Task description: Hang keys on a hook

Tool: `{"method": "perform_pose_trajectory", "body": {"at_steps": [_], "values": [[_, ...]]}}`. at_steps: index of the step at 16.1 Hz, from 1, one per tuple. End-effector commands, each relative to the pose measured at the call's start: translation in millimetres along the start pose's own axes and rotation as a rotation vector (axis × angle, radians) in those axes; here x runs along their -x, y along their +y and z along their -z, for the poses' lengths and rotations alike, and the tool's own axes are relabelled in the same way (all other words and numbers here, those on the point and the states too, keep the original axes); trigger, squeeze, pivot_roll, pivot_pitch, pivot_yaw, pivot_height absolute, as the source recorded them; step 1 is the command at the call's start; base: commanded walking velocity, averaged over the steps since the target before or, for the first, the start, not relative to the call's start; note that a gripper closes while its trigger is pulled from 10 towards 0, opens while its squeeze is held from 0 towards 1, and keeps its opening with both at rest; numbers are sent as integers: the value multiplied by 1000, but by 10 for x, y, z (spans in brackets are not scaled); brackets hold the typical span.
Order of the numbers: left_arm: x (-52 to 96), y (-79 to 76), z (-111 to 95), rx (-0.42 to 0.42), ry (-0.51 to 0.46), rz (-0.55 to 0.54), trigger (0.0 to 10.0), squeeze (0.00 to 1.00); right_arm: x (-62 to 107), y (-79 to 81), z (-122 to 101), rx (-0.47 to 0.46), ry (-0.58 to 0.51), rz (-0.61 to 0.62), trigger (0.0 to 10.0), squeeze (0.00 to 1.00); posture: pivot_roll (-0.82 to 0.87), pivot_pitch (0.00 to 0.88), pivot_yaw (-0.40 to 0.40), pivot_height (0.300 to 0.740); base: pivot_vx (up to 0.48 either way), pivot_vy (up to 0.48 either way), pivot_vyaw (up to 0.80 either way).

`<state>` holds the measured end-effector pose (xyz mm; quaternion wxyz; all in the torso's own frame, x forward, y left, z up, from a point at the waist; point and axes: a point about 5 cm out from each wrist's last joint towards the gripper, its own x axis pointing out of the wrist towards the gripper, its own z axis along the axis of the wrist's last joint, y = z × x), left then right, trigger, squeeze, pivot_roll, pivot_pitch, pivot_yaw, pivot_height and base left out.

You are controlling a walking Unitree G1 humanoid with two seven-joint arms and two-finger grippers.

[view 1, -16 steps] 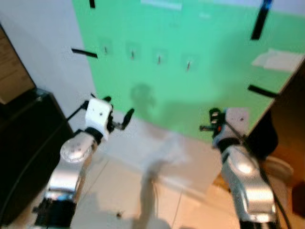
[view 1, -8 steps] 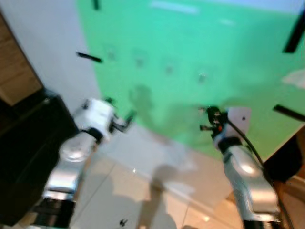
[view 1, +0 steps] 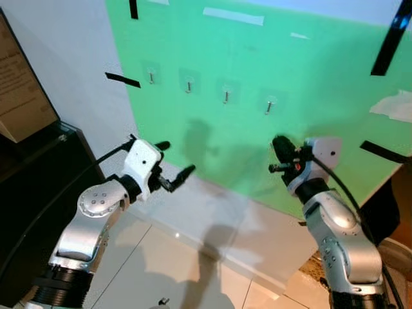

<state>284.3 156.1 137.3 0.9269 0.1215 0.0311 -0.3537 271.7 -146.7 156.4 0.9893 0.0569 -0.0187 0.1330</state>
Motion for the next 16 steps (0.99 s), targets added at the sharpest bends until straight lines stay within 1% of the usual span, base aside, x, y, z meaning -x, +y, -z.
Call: {"method": "perform_pose_trajectory", "body": {"at_steps": [1, 3, 6, 7, 16], "values": [[-13, -8, -99, -19, -24, 47, 10000, 0, -22, 40, -77, -10, -21, -41, 10000, 0, -23, 0, 13, 740, 0, 0, 0], [19, -83, -147, 14, -35, 156, 10000, 0, -62, 57, -135, -21, -35, -62, 10000, 0, -18, 0, 10, 740, 0, 0, 0], [43, -141, -178, 40, -49, 222, 10000, 0, -104, 53, -184, -30, -48, -66, 10000, 0, -13, 0, 6, 740, 0, 0, 0], [55, -172, -189, 64, -49, 251, 10000, 0, -126, 45, -209, -20, -49, -64, 10000, 0, -8, 0, 2, 740, 0, 0, 0], [77, -210, -194, 86, -41, 282, 10000, 0, -162, 74, -323, -81, -103, -50, 10000, 0, -10, 0, 2, 740, 0, 0, 0]]}}
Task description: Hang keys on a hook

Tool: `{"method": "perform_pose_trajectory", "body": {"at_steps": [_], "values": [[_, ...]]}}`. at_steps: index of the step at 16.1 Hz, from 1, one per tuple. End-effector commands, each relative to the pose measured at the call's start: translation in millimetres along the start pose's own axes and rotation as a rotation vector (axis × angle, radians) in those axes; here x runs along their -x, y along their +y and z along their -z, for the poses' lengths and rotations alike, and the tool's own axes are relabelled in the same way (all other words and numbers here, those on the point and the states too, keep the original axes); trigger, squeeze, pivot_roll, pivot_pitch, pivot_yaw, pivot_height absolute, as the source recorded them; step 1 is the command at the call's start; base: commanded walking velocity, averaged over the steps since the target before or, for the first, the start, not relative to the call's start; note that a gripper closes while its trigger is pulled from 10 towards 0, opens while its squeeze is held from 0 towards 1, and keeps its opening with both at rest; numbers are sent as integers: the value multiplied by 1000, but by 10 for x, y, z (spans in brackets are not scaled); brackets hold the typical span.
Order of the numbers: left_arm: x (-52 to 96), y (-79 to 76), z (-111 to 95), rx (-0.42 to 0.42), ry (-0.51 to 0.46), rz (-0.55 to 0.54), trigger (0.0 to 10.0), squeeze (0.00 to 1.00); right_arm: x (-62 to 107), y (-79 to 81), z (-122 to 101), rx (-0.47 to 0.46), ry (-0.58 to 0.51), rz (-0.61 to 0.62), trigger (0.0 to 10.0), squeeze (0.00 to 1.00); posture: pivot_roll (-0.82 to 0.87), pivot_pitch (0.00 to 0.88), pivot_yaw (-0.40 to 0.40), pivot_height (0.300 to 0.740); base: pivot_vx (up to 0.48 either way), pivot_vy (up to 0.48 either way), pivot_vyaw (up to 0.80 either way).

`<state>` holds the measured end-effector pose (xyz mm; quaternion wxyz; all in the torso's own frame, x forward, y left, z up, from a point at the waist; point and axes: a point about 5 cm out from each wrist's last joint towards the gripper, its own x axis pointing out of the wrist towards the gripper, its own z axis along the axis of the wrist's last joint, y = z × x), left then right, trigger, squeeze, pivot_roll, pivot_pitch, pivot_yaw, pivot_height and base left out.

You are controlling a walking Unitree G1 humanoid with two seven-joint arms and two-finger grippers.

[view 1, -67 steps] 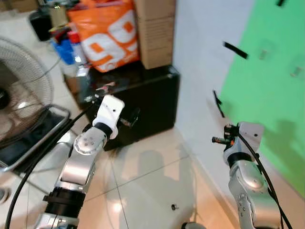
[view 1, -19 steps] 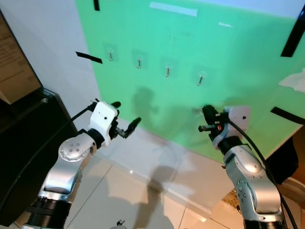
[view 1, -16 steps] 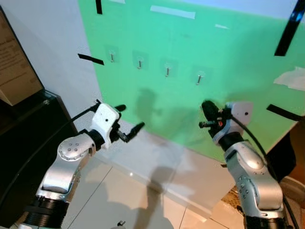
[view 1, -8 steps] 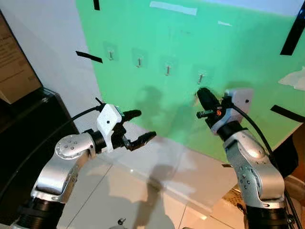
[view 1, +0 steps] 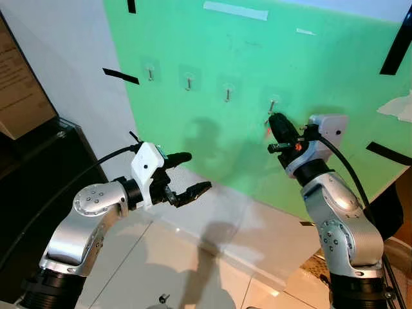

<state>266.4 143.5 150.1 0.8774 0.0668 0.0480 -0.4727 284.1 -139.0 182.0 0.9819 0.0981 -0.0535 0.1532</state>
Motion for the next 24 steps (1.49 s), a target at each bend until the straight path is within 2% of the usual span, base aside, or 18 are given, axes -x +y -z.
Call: {"method": "perform_pose_trajectory", "body": {"at_steps": [1, 9, 15, 18, 20, 24], "values": [[0, -32, -30, -8, -5, 20, 10000, 0, -15, 23, -79, -10, -24, -15, 10000, 0, -8, 0, 1, 740, 0, 0, 0], [0, -54, -30, -8, -3, 25, 10000, 0, -35, 108, -117, -25, -41, -88, 10000, 0, -1, 0, -9, 740, 0, 0, 0], [-5, -70, -26, -6, -2, 28, 10000, 0, -43, 126, -133, -32, -43, -94, 10000, 0, 2, 0, -17, 740, 0, 0, 0], [2, -74, -20, -4, 0, 23, 10000, 0, 25, 116, 19, -2, 43, -99, 10000, 0, 5, 0, -23, 740, 0, 0, 0], [2, -76, -20, -3, -1, 25, 10000, 0, 50, 93, 59, 3, 64, -92, 10000, 0, 2, 0, -22, 740, 0, 0, 0], [0, -74, -21, -4, -1, 29, 10000, 0, 59, 102, -23, -5, 34, -116, 10000, 0, 1, 0, -19, 740, 0, 0, 0]]}}
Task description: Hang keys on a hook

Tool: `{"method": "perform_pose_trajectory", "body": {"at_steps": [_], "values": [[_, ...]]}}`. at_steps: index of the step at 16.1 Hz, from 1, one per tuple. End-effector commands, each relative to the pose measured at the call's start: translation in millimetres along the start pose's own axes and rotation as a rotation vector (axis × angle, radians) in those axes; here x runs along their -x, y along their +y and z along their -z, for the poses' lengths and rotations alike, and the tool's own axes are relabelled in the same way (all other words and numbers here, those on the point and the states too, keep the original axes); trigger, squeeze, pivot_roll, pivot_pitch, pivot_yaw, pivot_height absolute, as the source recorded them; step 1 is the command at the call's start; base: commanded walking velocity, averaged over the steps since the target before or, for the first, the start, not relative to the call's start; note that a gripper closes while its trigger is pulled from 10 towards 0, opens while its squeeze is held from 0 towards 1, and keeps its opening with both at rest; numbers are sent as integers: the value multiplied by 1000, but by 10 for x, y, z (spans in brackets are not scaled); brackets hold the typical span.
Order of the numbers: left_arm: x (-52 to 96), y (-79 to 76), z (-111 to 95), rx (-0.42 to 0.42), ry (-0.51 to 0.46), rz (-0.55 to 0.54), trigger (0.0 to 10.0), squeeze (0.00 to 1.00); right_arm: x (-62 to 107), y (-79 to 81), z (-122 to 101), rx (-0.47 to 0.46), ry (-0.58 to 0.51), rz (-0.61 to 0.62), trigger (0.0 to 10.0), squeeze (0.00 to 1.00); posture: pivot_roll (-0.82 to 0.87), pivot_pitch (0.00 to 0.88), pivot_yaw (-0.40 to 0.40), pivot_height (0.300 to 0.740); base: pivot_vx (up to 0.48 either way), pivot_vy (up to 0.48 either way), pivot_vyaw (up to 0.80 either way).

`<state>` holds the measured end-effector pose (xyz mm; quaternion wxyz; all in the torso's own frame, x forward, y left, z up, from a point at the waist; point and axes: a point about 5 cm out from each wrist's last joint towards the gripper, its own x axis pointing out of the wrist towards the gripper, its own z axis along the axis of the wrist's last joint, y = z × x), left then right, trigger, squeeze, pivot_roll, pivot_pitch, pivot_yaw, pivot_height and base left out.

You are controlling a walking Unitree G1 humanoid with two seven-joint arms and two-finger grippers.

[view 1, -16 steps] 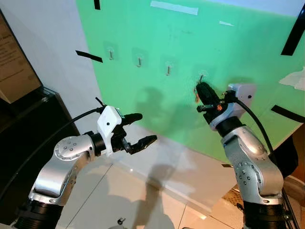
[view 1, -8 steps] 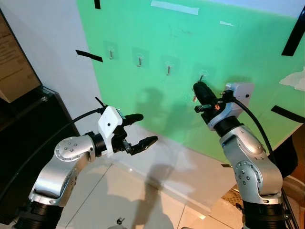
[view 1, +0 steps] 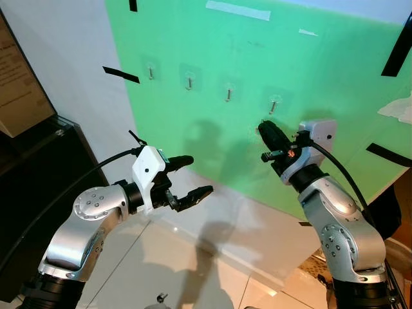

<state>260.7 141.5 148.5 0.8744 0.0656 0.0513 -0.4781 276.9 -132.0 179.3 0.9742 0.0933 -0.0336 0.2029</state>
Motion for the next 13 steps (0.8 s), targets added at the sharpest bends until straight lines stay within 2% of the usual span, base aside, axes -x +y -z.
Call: {"method": "perform_pose_trajectory", "body": {"at_steps": [1, 8, 13], "values": [[-14, -11, -37, -8, -4, 16, 10000, 0, -3, 24, -94, -9, -33, -21, 10000, 0, 1, 0, -19, 740, 0, 0, 0], [-21, -7, -40, -10, -3, 20, 10000, 0, -65, -5, -148, -64, -56, 49, 10000, 0, 1, 0, -14, 740, 0, 0, 0], [-29, -6, -43, -12, -2, 24, 10000, 0, -90, -116, -173, -101, -73, 152, 10000, 0, -1, 0, -12, 740, 0, 0, 0]]}}
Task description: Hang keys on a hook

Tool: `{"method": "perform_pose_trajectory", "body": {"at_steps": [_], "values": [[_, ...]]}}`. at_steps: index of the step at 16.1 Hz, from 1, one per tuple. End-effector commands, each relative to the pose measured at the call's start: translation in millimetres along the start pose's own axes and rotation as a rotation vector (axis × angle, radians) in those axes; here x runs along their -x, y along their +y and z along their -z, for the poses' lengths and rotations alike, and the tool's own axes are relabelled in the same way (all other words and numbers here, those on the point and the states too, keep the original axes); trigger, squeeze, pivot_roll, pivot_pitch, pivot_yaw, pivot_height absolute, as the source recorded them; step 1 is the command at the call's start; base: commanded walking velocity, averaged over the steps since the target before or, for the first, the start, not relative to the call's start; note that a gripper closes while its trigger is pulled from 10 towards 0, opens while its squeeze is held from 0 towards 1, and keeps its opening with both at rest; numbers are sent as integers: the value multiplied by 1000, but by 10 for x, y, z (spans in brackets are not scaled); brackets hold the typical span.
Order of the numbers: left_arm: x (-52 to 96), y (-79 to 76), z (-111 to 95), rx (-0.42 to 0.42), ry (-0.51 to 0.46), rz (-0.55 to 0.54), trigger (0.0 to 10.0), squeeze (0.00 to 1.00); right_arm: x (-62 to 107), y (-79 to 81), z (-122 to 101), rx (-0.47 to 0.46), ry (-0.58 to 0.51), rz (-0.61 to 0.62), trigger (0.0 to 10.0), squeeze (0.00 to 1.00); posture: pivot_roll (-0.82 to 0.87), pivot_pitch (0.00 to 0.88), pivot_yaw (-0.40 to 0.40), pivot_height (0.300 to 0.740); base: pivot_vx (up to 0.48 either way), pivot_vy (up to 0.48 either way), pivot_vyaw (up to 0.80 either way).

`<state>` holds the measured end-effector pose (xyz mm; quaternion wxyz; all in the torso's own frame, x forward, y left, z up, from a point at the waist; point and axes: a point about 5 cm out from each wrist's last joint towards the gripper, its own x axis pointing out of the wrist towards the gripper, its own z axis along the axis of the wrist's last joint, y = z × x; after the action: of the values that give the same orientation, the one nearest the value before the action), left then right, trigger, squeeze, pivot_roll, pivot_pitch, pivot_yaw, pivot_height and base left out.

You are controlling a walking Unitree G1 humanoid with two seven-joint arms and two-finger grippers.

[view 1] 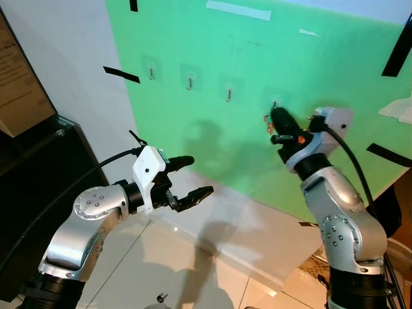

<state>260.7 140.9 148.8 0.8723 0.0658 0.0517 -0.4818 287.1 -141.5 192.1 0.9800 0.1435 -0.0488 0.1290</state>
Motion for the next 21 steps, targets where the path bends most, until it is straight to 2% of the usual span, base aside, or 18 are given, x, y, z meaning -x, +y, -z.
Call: {"method": "perform_pose_trajectory", "body": {"at_steps": [1, 5, 8, 11, 15, 16, 17, 21], "values": [[-28, -3, -41, -11, -3, 16, 10000, 0, -24, -15, -32, -11, -4, 10, 10000, 0, -1, 0, -11, 740, 0, 0, 0], [-33, -6, -40, -9, -4, 18, 10000, 0, -11, 26, 92, 75, 86, -15, 10000, 0, -1, 0, -13, 740, 0, 0, 0], [-29, -5, -38, -6, -3, 17, 10000, 0, -12, 35, 147, 94, 128, -15, 10000, 0, -1, 0, -14, 740, 0, 0, 0], [-29, -5, -39, -5, -3, 16, 10000, 0, 4, -23, 217, 103, 173, 21, 10000, 0, 0, 0, -15, 740, 0, 0, 0], [-31, -1, -43, -6, -3, 15, 10000, 0, 11, -62, 242, 108, 188, 51, 10000, 0, -2, 0, -12, 740, 0, 0, 0], [-31, 8, -47, -10, -6, 8, 10000, 0, 16, -67, 232, 86, 177, 51, 10000, 557, -2, 0, -11, 740, 0, 0, 0], [-27, 21, -51, -14, -13, -8, 10000, 0, 38, -88, 235, 79, 170, 56, 10000, 1000, -1, 0, -14, 740, 0, 0, 0], [21, 91, -5, 1, -22, -140, 10000, 0, 209, -204, 414, 162, 223, 55, 10000, 1000, -5, 0, -15, 740, 0, 0, 0]]}}
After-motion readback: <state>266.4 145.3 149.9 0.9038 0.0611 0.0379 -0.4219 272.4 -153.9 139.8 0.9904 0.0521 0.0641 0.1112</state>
